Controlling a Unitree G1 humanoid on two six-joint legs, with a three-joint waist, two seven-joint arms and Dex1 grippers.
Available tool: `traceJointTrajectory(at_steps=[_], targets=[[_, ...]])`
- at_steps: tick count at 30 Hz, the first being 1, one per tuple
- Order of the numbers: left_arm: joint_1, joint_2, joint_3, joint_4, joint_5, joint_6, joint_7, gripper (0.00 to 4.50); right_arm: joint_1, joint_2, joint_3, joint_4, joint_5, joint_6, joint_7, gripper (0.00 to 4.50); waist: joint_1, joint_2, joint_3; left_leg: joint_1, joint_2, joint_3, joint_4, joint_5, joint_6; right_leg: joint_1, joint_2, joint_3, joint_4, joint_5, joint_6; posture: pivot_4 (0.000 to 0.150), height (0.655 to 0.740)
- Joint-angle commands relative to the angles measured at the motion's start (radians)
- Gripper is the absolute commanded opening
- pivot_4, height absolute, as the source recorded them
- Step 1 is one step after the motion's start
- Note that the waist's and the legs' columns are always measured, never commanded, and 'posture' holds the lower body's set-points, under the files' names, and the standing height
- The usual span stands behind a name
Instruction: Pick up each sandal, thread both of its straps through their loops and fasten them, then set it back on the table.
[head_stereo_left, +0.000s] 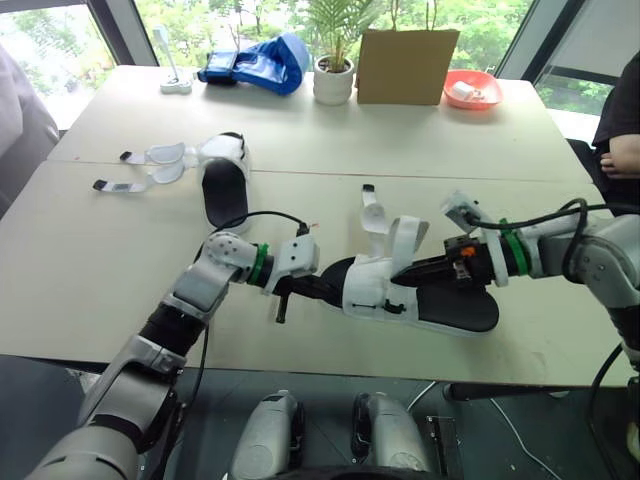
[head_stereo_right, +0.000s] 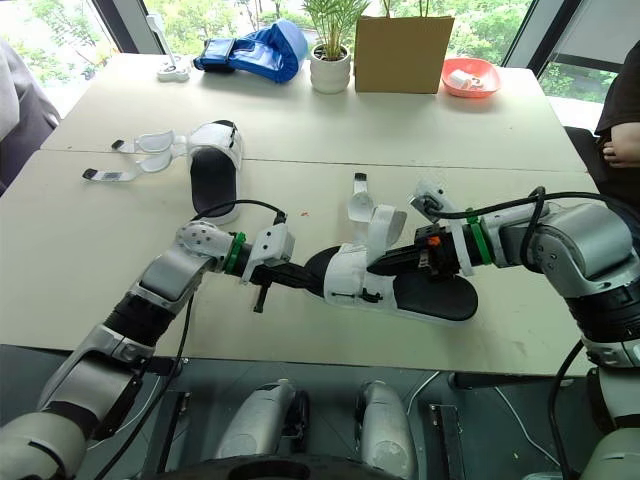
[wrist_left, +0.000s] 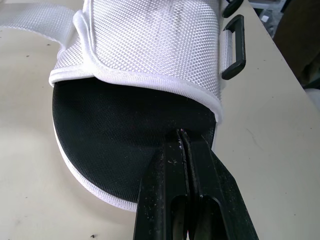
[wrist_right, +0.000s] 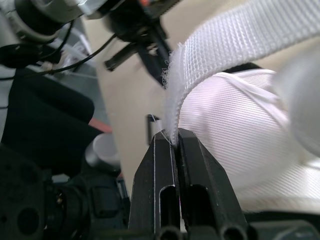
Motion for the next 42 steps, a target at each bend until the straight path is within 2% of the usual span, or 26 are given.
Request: traceJointTrajectory(at_steps=[1,6,10,13,16,19,20,25,28,30,32,35,42], targets=[[0.010,0.008,-0.014,0.024,0.036,0.009,0.014,0.00,0.068,-0.030,0.030,-0.099,-0.070,-0.034,0.018,0.04,0.001,0.000,0.000,0.000,0.000,0.000,0.000,0.000,0.000,0.000,0.000,0.000,0.000,0.000,0.000,0.150,0.7214],[0.006,0.003,-0.013,0.025,0.035,0.011,0.015,0.00,0.137,-0.025,0.061,-0.121,-0.200,-0.129,-0.009,0.04,-0.001,0.000,0.000,0.001,0.000,-0.001,0.000,0.000,0.000,0.001,0.000,-0.001,0.000,0.000,0.000,0.150,0.7214],[-0.001,-0.010,-0.016,0.033,0.036,0.012,0.019,0.00,0.180,-0.013,0.012,-0.160,-0.184,-0.123,-0.023,0.04,0.000,0.000,-0.001,0.001,0.000,-0.001,0.001,0.000,-0.001,0.002,0.000,-0.001,0.000,0.000,0.000,0.150,0.7214],[-0.002,-0.014,-0.016,0.036,0.037,0.010,0.017,0.00,0.205,-0.014,-0.067,-0.201,-0.119,-0.071,-0.040,0.90,0.003,0.000,-0.001,0.001,0.000,-0.002,0.001,0.000,-0.001,0.002,0.000,-0.001,0.000,0.000,0.000,0.150,0.7214],[-0.001,-0.015,-0.016,0.038,0.039,0.009,0.015,0.00,0.226,-0.017,-0.159,-0.249,-0.055,-0.023,-0.069,2.44,0.002,0.000,-0.001,0.001,0.000,-0.002,0.001,0.000,-0.001,0.002,-0.001,-0.002,0.000,0.000,0.000,0.150,0.7214],[0.001,-0.014,-0.015,0.036,0.037,0.012,0.011,0.00,0.279,-0.034,-0.357,-0.343,0.098,0.087,-0.130,4.07,0.002,0.000,-0.001,0.000,0.000,-0.002,0.001,0.000,-0.001,0.002,-0.001,-0.002,-0.001,0.000,0.000,0.150,0.7214],[0.004,-0.013,-0.015,0.032,0.036,0.014,0.011,0.00,0.323,-0.032,-0.435,-0.379,0.153,0.130,-0.165,4.45,0.003,0.000,-0.001,0.000,0.000,-0.002,0.001,0.000,-0.001,0.002,-0.001,-0.002,-0.001,0.000,0.000,0.150,0.7214],[0.012,-0.015,-0.018,0.026,0.033,0.014,0.005,0.00,0.613,0.020,-0.726,-0.528,0.415,0.249,-0.346,4.45,0.005,0.000,-0.001,0.000,0.000,-0.004,0.000,0.000,-0.001,0.003,-0.001,-0.003,-0.002,0.000,0.000,0.150,0.7214],[0.009,-0.018,-0.020,0.035,0.034,0.006,-0.001,0.00,0.764,0.056,-0.776,-0.565,0.560,0.222,-0.481,4.45,0.002,0.002,-0.002,0.000,0.000,-0.004,0.000,0.000,-0.001,0.003,-0.001,-0.003,-0.001,0.000,0.000,0.150,0.7214],[0.002,-0.025,-0.022,0.048,0.036,0.001,-0.005,0.00,0.828,0.106,-0.732,-0.564,0.586,0.186,-0.591,4.45,0.002,0.002,-0.002,0.002,0.000,-0.004,0.000,0.000,-0.001,0.004,-0.001,-0.003,-0.001,0.000,0.000,0.150,0.7214],[-0.003,-0.029,-0.023,0.055,0.037,-0.002,-0.006,0.00,0.852,0.120,-0.698,-0.556,0.615,0.155,-0.667,4.45,0.002,0.003,-0.003,0.002,0.000,-0.004,0.000,0.000,-0.001,0.005,-0.001,-0.003,-0.001,0.000,0.000,0.150,0.7214],[-0.014,-0.042,-0.025,0.061,0.037,0.000,-0.006,0.00,0.830,0.163,-0.611,-0.504,0.574,0.119,-0.754,4.45,0.003,0.002,-0.003,0.002,0.000,-0.003,0.000,-0.001,0.001,0.005,-0.001,-0.002,-0.001,0.000,0.000,0.150,0.7214],[-0.020,-0.058,-0.029,0.061,0.039,0.001,-0.008,0.00,0.693,0.265,-0.486,-0.326,0.666,0.052,-0.919,4.45,0.001,0.003,-0.003,0.001,-0.001,-0.003,0.001,-0.001,0.002,0.004,-0.001,-0.003,-0.001,0.000,0.000,0.150,0.7214]])
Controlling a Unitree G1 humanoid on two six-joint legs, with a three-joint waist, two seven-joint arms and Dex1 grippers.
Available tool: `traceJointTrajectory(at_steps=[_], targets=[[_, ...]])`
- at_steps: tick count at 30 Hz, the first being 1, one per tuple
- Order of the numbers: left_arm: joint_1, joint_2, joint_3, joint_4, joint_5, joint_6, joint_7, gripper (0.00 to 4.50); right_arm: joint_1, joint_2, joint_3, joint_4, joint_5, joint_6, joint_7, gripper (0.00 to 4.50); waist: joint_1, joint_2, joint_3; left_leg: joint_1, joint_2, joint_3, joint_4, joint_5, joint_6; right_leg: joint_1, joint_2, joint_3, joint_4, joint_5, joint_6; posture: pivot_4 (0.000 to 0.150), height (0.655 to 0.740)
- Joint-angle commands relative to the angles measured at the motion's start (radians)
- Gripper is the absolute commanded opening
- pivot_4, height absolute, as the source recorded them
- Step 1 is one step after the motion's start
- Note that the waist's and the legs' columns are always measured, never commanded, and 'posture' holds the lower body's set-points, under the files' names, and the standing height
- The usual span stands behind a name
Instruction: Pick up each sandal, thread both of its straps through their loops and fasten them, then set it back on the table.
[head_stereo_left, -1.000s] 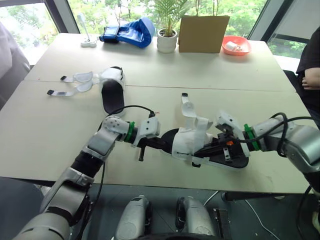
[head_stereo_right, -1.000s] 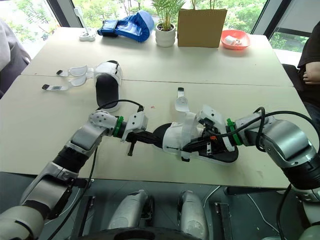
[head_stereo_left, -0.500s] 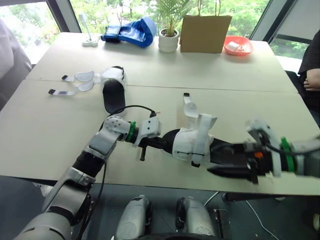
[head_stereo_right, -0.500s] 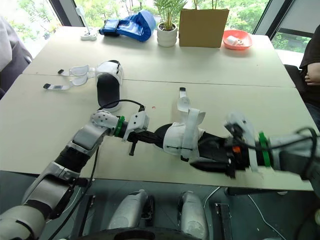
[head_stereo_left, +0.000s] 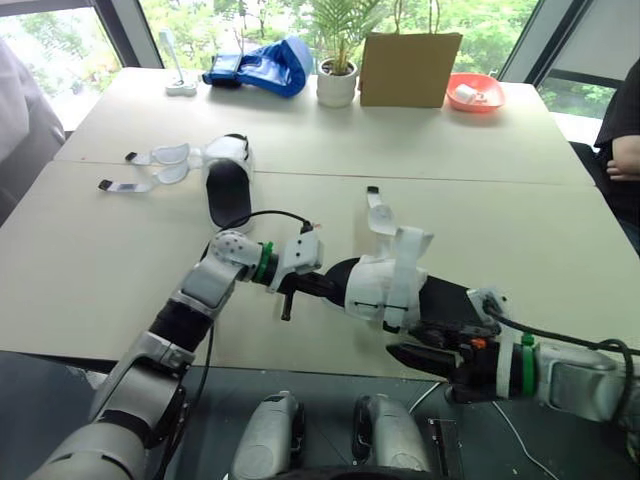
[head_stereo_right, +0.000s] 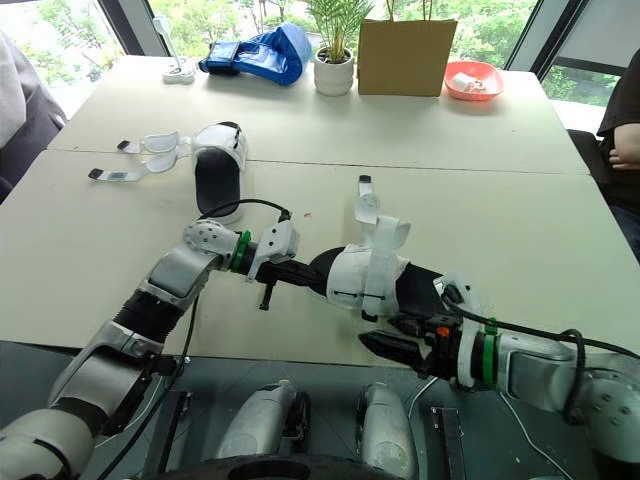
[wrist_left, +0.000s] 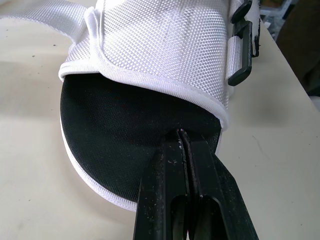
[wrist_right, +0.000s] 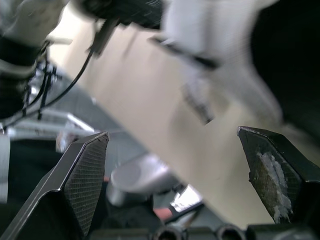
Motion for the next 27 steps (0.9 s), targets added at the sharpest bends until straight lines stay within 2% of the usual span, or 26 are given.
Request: traceJointTrajectory(at_steps=[1,2,5,12,19,23,27], targets=[[0.004,-0.013,-0.032,-0.001,0.025,0.004,-0.001,0.00,-0.085,0.041,0.032,0.058,0.089,-0.052,-0.075,4.45,-0.004,0.000,0.000,0.000,0.000,0.000,0.000,0.000,0.000,0.000,0.000,0.000,0.000,0.000,0.000,0.150,0.7214],[0.005,-0.012,-0.031,-0.002,0.025,0.005,-0.001,0.00,-0.103,0.047,0.047,0.073,0.102,-0.054,-0.092,4.45,-0.003,0.000,0.000,0.000,0.000,0.000,0.000,0.000,0.000,0.000,0.000,0.000,0.000,0.000,0.000,0.150,0.7214],[0.002,-0.013,-0.027,0.005,0.028,0.003,-0.001,0.00,-0.124,0.050,0.083,0.073,0.079,-0.056,-0.093,3.67,-0.002,0.000,0.000,0.000,0.000,0.000,0.000,-0.001,0.002,0.000,0.000,0.000,0.000,0.000,0.000,0.150,0.7214],[0.003,-0.012,-0.027,0.009,0.032,-0.001,-0.002,0.00,-0.105,0.032,0.099,0.032,0.064,-0.083,-0.051,0.03,-0.002,0.000,0.000,-0.001,0.000,0.000,0.000,-0.002,0.004,0.000,0.001,0.000,0.000,0.000,0.000,0.150,0.7214],[0.011,-0.020,-0.038,0.021,0.043,-0.010,0.004,0.00,0.092,-0.074,0.035,-0.166,-0.041,-0.131,0.134,0.03,0.001,0.000,0.000,-0.001,0.000,0.000,0.000,-0.004,0.007,-0.001,0.001,0.000,0.000,0.000,0.001,0.150,0.7214],[0.004,-0.022,-0.036,0.038,0.044,-0.013,0.003,0.00,0.264,-0.126,-0.016,-0.336,-0.125,-0.180,0.240,0.03,0.001,0.000,-0.001,-0.001,0.000,0.000,0.001,-0.004,0.007,0.000,0.001,0.000,0.000,0.000,0.001,0.150,0.7214],[-0.004,-0.025,-0.037,0.056,0.046,-0.022,-0.003,0.00,0.362,-0.151,-0.062,-0.429,-0.156,-0.234,0.295,0.03,0.001,-0.001,-0.001,0.000,0.000,0.000,0.001,-0.004,0.007,0.000,0.001,0.000,0.000,0.000,0.001,0.150,0.7214]])
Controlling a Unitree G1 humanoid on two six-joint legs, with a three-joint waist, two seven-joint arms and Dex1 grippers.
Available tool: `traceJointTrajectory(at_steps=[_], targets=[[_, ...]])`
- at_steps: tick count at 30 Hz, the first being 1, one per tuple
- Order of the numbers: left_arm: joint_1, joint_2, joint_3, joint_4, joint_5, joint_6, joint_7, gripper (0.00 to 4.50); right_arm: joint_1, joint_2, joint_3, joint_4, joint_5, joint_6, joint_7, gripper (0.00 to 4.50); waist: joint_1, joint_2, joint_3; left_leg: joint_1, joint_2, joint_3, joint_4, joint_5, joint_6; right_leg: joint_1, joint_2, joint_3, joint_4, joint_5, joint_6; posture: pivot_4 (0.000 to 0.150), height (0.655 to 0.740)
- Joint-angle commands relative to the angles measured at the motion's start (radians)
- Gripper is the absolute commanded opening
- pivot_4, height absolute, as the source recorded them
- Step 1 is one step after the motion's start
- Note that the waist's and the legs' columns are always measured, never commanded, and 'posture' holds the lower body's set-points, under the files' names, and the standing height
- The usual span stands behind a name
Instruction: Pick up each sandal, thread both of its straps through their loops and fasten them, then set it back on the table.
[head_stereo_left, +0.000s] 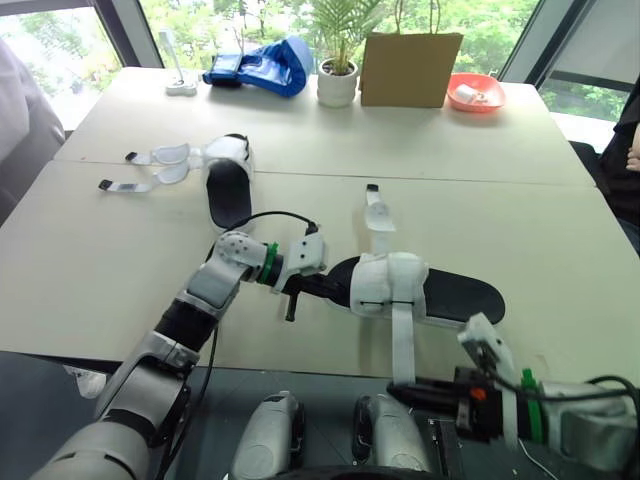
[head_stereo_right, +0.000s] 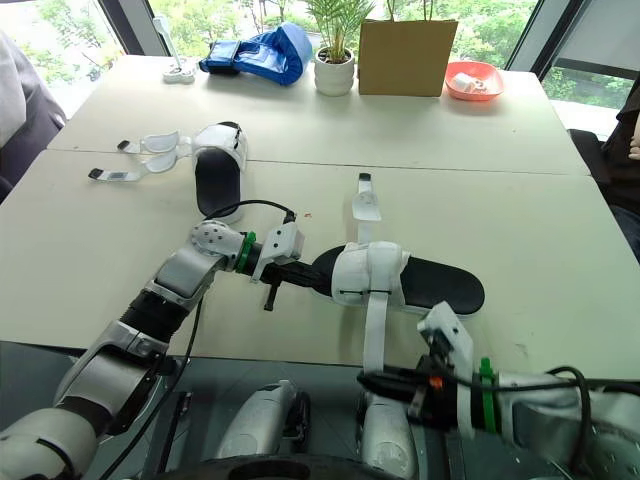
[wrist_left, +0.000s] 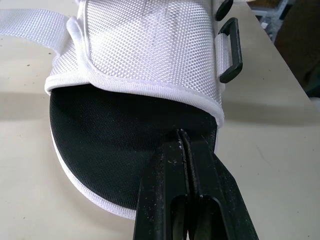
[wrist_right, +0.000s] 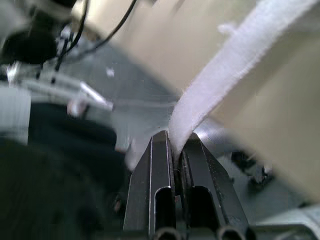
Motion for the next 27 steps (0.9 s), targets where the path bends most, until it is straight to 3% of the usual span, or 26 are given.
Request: traceJointTrajectory(at_steps=[1,6,11,17,22,25,27], targets=[[0.004,-0.003,-0.032,0.031,0.035,-0.001,-0.002,0.00,0.044,-0.018,-0.058,-0.086,-0.007,-0.058,0.048,0.03,0.001,0.000,0.000,0.000,0.000,0.000,0.000,0.000,0.000,0.000,0.000,0.000,0.000,0.000,0.000,0.150,0.7214],[-0.008,-0.016,-0.039,0.058,0.039,-0.020,-0.006,0.00,0.078,-0.087,-0.156,-0.121,0.062,-0.124,0.104,0.03,0.004,0.000,0.000,0.000,0.000,0.000,0.000,0.000,0.000,0.000,0.000,0.000,0.000,0.000,0.001,0.150,0.7214],[-0.021,-0.029,-0.042,0.080,0.043,-0.034,-0.011,0.00,-0.013,-0.173,-0.243,-0.082,0.218,-0.186,0.085,0.03,0.009,-0.001,0.000,0.000,0.000,0.000,0.001,0.000,0.000,0.000,0.000,0.000,0.000,0.000,0.001,0.150,0.7214],[-0.026,-0.037,-0.041,0.088,0.045,-0.044,-0.012,0.00,-0.338,-0.198,-0.046,0.184,0.377,-0.222,-0.180,0.03,0.013,-0.001,0.000,0.000,0.000,0.000,0.001,0.000,-0.001,0.001,-0.001,0.000,-0.001,0.000,0.000,0.150,0.7214],[-0.020,-0.035,-0.039,0.074,0.043,-0.039,-0.008,0.00,-0.455,-0.158,0.065,0.328,0.430,-0.188,-0.312,0.03,0.019,-0.001,0.000,-0.001,0.000,0.000,0.001,0.003,-0.006,0.000,-0.001,0.000,-0.002,0.000,0.000,0.150,0.7214],[-0.008,-0.031,-0.038,0.059,0.042,-0.036,-0.003,0.00,-0.483,-0.140,0.075,0.366,0.461,-0.179,-0.350,1.05,0.019,-0.001,0.000,-0.001,0.000,0.000,0.001,0.003,-0.006,0.000,-0.001,0.000,-0.002,0.000,0.000,0.150,0.7214],[0.001,-0.026,-0.036,0.044,0.040,-0.029,0.002,0.00,-0.507,-0.155,0.061,0.382,0.465,-0.163,-0.349,2.04,0.019,-0.001,0.000,-0.001,0.000,0.000,0.001,0.003,-0.006,0.000,-0.001,0.000,-0.001,0.000,0.000,0.150,0.7214]])
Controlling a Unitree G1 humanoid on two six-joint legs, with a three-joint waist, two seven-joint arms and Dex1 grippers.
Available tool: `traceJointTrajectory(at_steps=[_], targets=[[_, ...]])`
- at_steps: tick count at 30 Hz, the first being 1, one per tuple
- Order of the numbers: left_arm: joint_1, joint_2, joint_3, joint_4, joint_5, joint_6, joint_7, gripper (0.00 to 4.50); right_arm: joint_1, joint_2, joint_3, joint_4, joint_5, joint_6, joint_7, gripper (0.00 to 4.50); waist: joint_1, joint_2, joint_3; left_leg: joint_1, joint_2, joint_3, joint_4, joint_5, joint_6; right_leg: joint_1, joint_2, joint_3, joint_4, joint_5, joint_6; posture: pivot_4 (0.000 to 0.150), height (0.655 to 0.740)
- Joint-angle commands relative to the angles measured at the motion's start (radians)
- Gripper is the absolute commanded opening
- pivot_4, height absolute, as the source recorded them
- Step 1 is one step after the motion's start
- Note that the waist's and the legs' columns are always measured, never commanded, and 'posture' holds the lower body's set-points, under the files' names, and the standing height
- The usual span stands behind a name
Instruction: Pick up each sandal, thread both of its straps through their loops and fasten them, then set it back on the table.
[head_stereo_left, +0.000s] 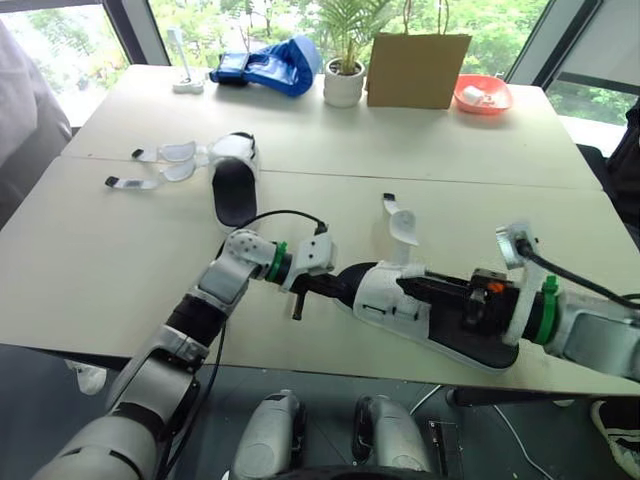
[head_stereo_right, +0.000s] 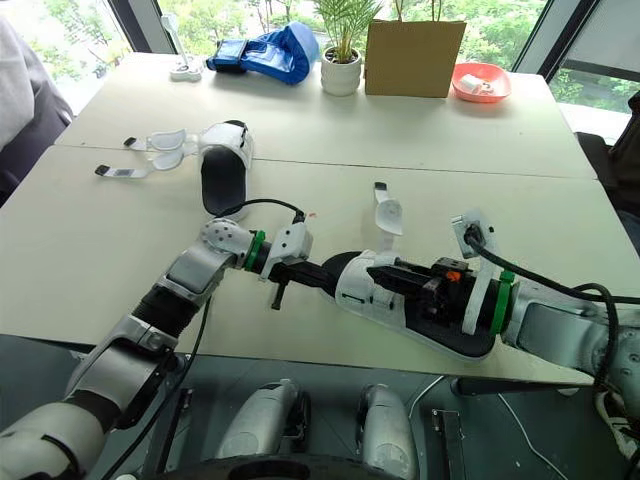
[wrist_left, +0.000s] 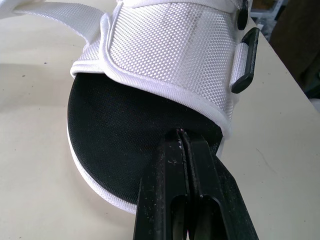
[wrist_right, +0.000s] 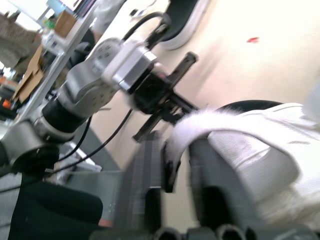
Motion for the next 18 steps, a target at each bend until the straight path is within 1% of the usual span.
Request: traceJointTrajectory(at_steps=[1,2,5,8,10,11,14,17,18], targets=[[0.032,0.016,-0.019,-0.013,0.030,0.025,0.010,0.00,-0.049,-0.024,-0.045,0.025,0.029,0.021,0.003,2.57,0.000,0.000,0.000,0.000,0.000,0.000,0.000,0.000,0.000,0.000,0.000,0.000,0.000,0.000,0.000,0.150,0.7214],[0.035,0.019,-0.018,-0.018,0.030,0.027,0.011,0.00,-0.065,-0.038,-0.054,0.039,0.022,0.034,0.016,2.95,0.000,0.000,0.000,0.000,0.000,0.000,0.000,0.000,0.000,0.000,0.000,0.000,0.000,0.000,0.000,0.150,0.7214],[0.042,0.023,-0.017,-0.027,0.029,0.029,0.017,0.00,-0.121,-0.077,-0.058,0.094,-0.044,0.073,0.068,2.95,-0.001,0.000,0.000,0.000,0.000,0.000,0.000,0.000,0.000,0.000,0.000,0.000,0.000,0.000,0.000,0.150,0.7214],[0.044,0.021,-0.018,-0.029,0.028,0.031,0.022,0.00,-0.179,-0.090,-0.019,0.137,-0.198,0.086,0.124,2.95,-0.002,0.001,0.000,0.000,0.000,0.000,0.000,-0.003,0.006,0.000,0.000,0.000,0.000,0.000,0.000,0.150,0.7214],[0.043,0.020,-0.018,-0.028,0.028,0.031,0.024,0.00,-0.203,-0.086,0.003,0.156,-0.269,0.104,0.152,2.95,-0.001,0.001,0.000,0.000,0.000,0.000,0.000,-0.003,0.006,-0.001,0.000,0.000,0.000,0.000,0.000,0.150,0.7214],[0.040,0.016,-0.017,-0.023,0.028,0.030,0.026,0.00,-0.231,-0.081,0.040,0.183,-0.316,0.124,0.152,2.95,-0.001,0.001,0.000,0.000,0.000,0.000,0.000,-0.003,0.006,-0.001,0.000,0.000,0.000,0.000,0.000,0.150,0.7214],[0.032,0.006,-0.017,-0.011,0.029,0.024,0.031,0.00,-0.323,-0.029,0.135,0.273,-0.408,0.186,0.140,2.95,-0.004,0.001,0.000,0.000,0.000,0.000,0.000,-0.003,0.006,-0.001,0.000,0.000,0.000,0.000,0.000,0.150,0.7214],[0.029,-0.001,-0.019,-0.004,0.029,0.021,0.032,0.00,-0.392,0.034,0.181,0.337,-0.475,0.233,0.161,2.95,-0.003,0.002,-0.001,-0.001,0.000,0.001,0.000,-0.003,0.005,-0.001,0.000,0.000,0.000,0.000,0.000,0.150,0.7214],[0.027,-0.003,-0.019,-0.002,0.029,0.021,0.033,0.00,-0.411,0.055,0.186,0.359,-0.493,0.247,0.165,2.95,-0.001,0.002,-0.001,-0.001,0.000,0.000,0.000,0.000,0.001,-0.001,0.000,0.000,0.000,0.000,0.000,0.150,0.7214]])
